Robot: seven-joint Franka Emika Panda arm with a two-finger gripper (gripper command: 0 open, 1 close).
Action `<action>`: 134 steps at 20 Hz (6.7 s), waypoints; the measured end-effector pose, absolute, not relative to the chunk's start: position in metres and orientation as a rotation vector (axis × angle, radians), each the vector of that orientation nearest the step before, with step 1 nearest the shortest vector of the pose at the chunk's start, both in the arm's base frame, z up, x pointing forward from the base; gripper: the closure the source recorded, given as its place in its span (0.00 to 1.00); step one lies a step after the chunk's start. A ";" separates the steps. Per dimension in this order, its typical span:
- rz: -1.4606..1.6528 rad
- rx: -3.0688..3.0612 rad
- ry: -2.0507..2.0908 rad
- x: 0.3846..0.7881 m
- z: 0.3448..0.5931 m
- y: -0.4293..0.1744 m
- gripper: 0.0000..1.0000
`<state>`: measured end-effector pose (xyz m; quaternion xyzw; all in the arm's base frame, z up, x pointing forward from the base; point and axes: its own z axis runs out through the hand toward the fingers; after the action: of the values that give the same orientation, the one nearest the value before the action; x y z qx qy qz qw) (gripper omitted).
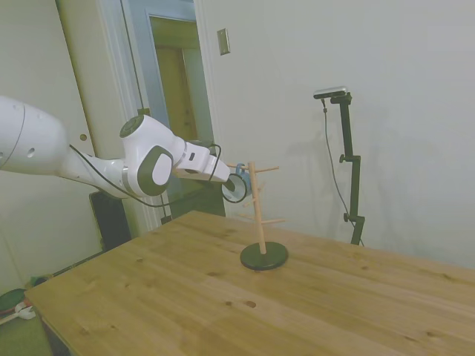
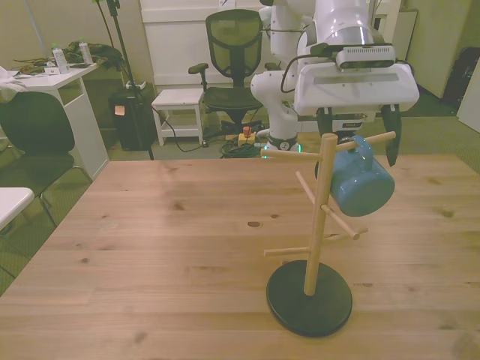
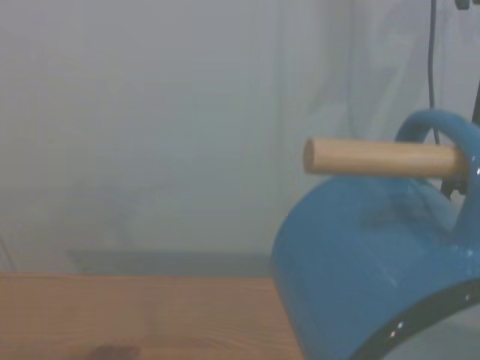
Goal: Unload the mug
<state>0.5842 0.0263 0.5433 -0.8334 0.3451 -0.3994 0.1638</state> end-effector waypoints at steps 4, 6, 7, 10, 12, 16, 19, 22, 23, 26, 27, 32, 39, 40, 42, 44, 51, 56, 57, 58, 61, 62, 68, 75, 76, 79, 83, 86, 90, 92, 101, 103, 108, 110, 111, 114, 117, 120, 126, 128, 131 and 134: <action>-1.140 -2.374 0.983 0.585 0.544 0.026 0.00; -1.137 -2.376 0.984 0.586 0.542 0.027 0.00; -1.135 -2.377 0.985 0.586 0.541 0.026 0.00; -1.139 -2.370 0.980 0.590 0.538 0.028 0.00; -1.140 -2.362 0.973 0.594 0.534 0.030 0.00; -1.129 -2.349 0.967 0.599 0.528 0.037 0.00; -1.151 -2.323 0.960 0.605 0.529 0.037 0.00; -1.171 -2.304 0.967 0.613 0.527 0.030 0.00; -1.172 -2.302 0.972 0.616 0.526 0.028 0.00; -1.174 -2.300 0.979 0.623 0.524 0.024 0.00; -1.172 -2.301 0.982 0.625 0.522 0.024 0.00; -1.164 -2.304 0.980 0.629 0.517 0.026 1.00; -1.158 -2.306 0.970 0.629 0.517 0.031 1.00; -1.158 -2.305 0.969 0.629 0.517 0.032 1.00; -1.157 -2.305 0.968 0.629 0.517 0.033 1.00; -1.156 -2.301 0.968 0.629 0.518 0.034 1.00; -1.147 -2.290 0.971 0.629 0.519 0.037 1.00; -1.147 -2.289 0.969 0.629 0.520 0.037 1.00; -1.148 -2.288 0.969 0.629 0.520 0.038 1.00; -1.148 -2.288 0.968 0.629 0.520 0.038 1.00; -1.148 -2.287 0.967 0.629 0.521 0.039 1.00; -1.147 -2.285 0.969 0.629 0.521 0.039 1.00; -1.149 -2.243 0.971 0.629 0.526 0.036 1.00; -1.152 -2.215 0.942 0.624 0.538 0.039 1.00; -1.152 -2.216 0.933 0.624 0.539 0.040 1.00; -1.150 -2.224 0.912 0.623 0.539 0.044 1.00; -1.149 -2.241 0.887 0.622 0.536 0.048 1.00; -1.143 -2.258 0.865 0.622 0.532 0.054 1.00; -1.137 -2.274 0.836 0.620 0.529 0.064 1.00; -1.137 -2.279 0.820 0.620 0.529 0.068 1.00; -1.139 -2.295 0.752 0.615 0.530 0.089 1.00; -1.135 -2.303 0.736 0.613 0.527 0.095 1.00; -1.095 -2.340 0.716 0.601 0.510 0.106 1.00; -1.082 -2.357 0.707 0.591 0.507 0.107 1.00; -1.075 -2.366 0.703 0.585 0.506 0.108 1.00; -1.033 -2.406 0.695 0.565 0.507 0.109 1.00; -0.973 -2.453 0.704 0.545 0.508 0.104 1.00; -0.909 -2.500 0.706 0.524 0.505 0.094 1.00; -0.798 -2.571 0.741 0.502 0.497 0.077 1.00; -0.767 -2.594 0.756 0.502 0.491 0.071 1.00; -0.735 -2.640 0.778 0.507 0.480 0.066 1.00; -0.700 -2.681 0.815 0.520 0.465 0.068 1.00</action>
<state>0.5202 0.0684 0.4654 -0.9209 0.2799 -0.2404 0.1261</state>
